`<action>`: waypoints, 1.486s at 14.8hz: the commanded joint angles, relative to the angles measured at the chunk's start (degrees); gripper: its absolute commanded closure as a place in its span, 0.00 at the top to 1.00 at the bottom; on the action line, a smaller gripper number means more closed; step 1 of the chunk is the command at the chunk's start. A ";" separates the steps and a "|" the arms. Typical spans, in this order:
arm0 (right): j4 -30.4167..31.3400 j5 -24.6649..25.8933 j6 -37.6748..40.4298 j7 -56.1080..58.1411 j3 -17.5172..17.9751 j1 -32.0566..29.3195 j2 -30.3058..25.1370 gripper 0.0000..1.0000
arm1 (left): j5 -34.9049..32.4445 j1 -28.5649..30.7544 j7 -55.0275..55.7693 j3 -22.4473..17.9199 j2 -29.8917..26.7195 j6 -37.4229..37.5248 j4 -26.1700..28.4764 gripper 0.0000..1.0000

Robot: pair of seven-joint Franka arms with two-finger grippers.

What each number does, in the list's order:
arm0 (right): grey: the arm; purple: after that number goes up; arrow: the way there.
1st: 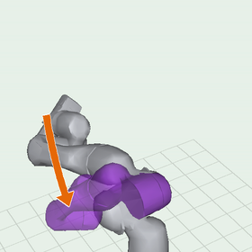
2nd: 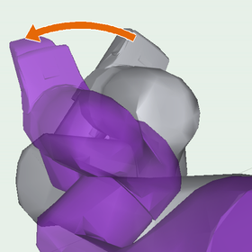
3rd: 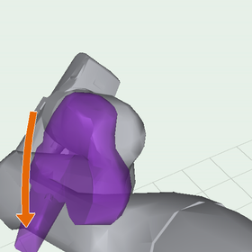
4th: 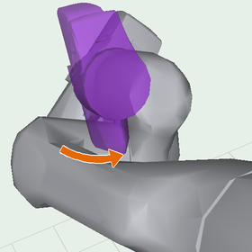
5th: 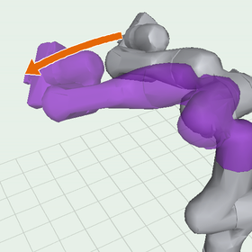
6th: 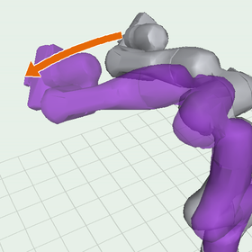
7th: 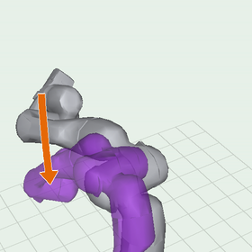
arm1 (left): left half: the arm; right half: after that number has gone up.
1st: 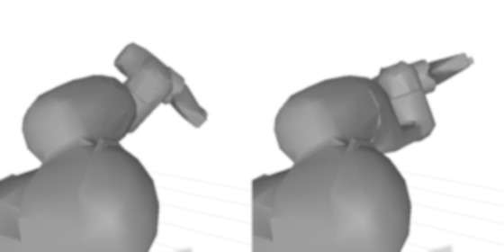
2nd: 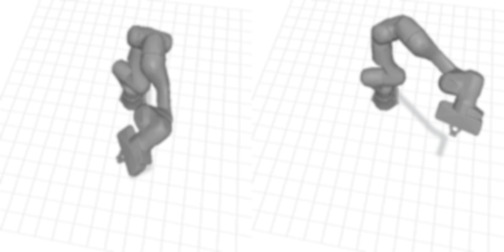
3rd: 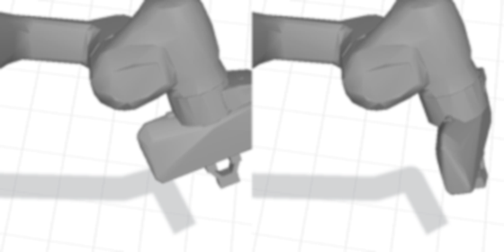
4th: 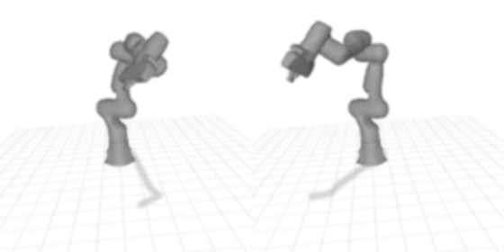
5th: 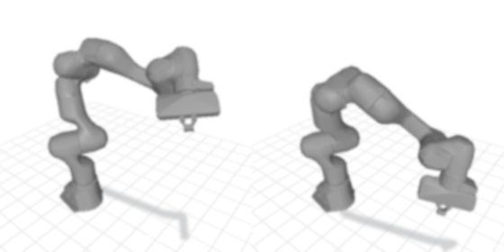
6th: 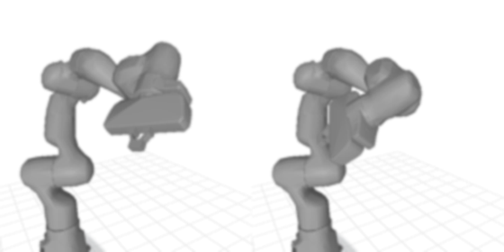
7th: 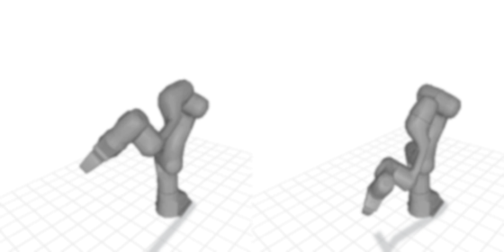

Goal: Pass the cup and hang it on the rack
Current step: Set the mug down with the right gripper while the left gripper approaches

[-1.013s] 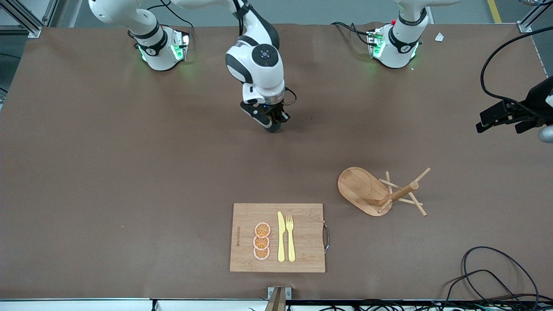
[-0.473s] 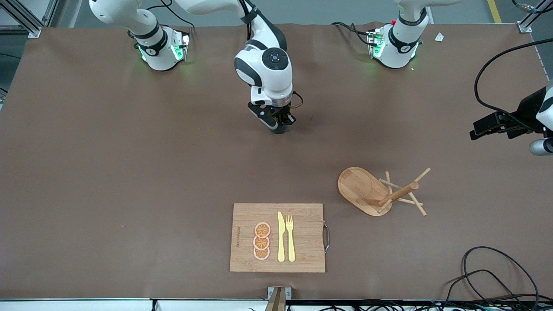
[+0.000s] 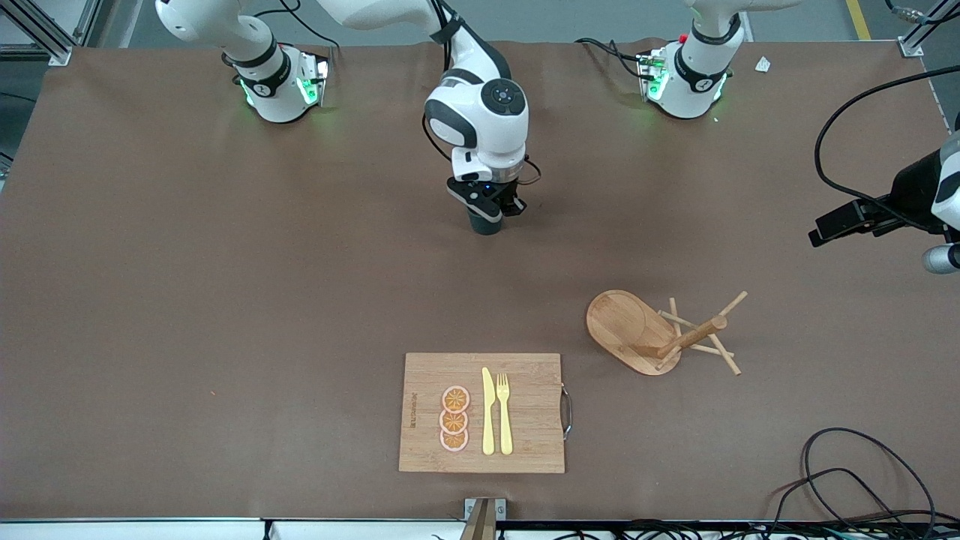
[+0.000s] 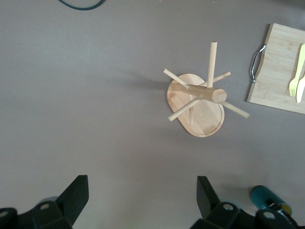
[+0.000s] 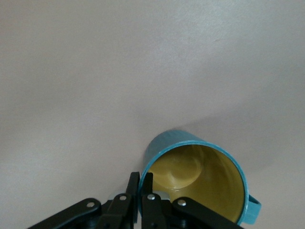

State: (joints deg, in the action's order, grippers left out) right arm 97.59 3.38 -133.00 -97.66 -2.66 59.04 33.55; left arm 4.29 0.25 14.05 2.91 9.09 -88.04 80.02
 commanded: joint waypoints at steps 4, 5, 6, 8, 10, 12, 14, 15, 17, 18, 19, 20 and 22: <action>-1.61 0.75 0.64 -5.52 -0.59 0.90 1.43 0.82 | 0.90 -0.60 7.29 2.96 -1.09 -0.03 0.13 1.00; -1.61 0.75 0.72 -5.70 -0.59 1.17 1.43 0.98 | 0.81 -0.60 8.79 3.67 -1.09 0.06 0.13 1.00; -1.52 0.84 0.73 -5.96 -0.68 1.43 1.52 1.00 | 0.81 -0.60 10.37 4.55 -1.18 0.06 0.13 1.00; -1.52 0.75 0.81 -5.96 -0.77 1.52 1.43 1.00 | 0.46 -0.60 13.27 6.48 -1.27 0.06 0.13 1.00; -2.05 0.75 2.47 -5.87 -0.77 1.35 1.34 1.00 | 0.11 -0.60 16.87 8.85 -1.27 0.41 0.13 1.00; -4.06 0.75 6.24 -5.53 -0.77 0.99 0.99 1.00 | 0.02 -0.60 20.48 10.88 -1.27 0.41 0.13 1.00; -6.43 0.67 10.72 -4.39 -0.86 0.12 0.38 1.00 | -0.07 -0.68 23.03 12.11 -1.27 0.41 0.22 1.00; -7.58 0.40 13.27 -3.42 -0.86 -0.84 -0.14 1.00 | -0.16 -0.68 24.00 12.72 -1.18 0.41 0.22 1.00; -8.55 -0.47 16.62 -0.96 -0.59 -2.51 -1.46 1.00 | -2.78 -0.68 26.46 15.18 -1.18 0.41 0.22 1.00; -8.56 -1.43 17.07 0.44 -0.42 -3.74 -2.25 1.00 | -4.10 -0.68 28.12 17.11 -1.18 0.41 0.22 1.00; -8.56 -2.66 17.77 2.72 -0.50 -4.80 -3.13 1.00 | -4.98 -0.68 30.31 18.52 -1.18 0.41 0.31 1.00; -8.29 -2.85 20.82 6.13 -0.68 -5.42 -4.62 1.00 | -5.34 -0.68 32.34 19.66 -1.09 0.41 0.31 1.00; -7.68 -2.76 28.64 12.38 -0.86 -9.09 -9.79 1.00 | -5.61 -0.86 34.81 21.34 -0.83 0.32 0.40 1.00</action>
State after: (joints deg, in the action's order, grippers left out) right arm 87.81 1.48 -109.95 -91.28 -4.09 53.67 29.98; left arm 0.09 -0.63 46.37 22.87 8.68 -87.94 80.02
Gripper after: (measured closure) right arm 0.000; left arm 0.000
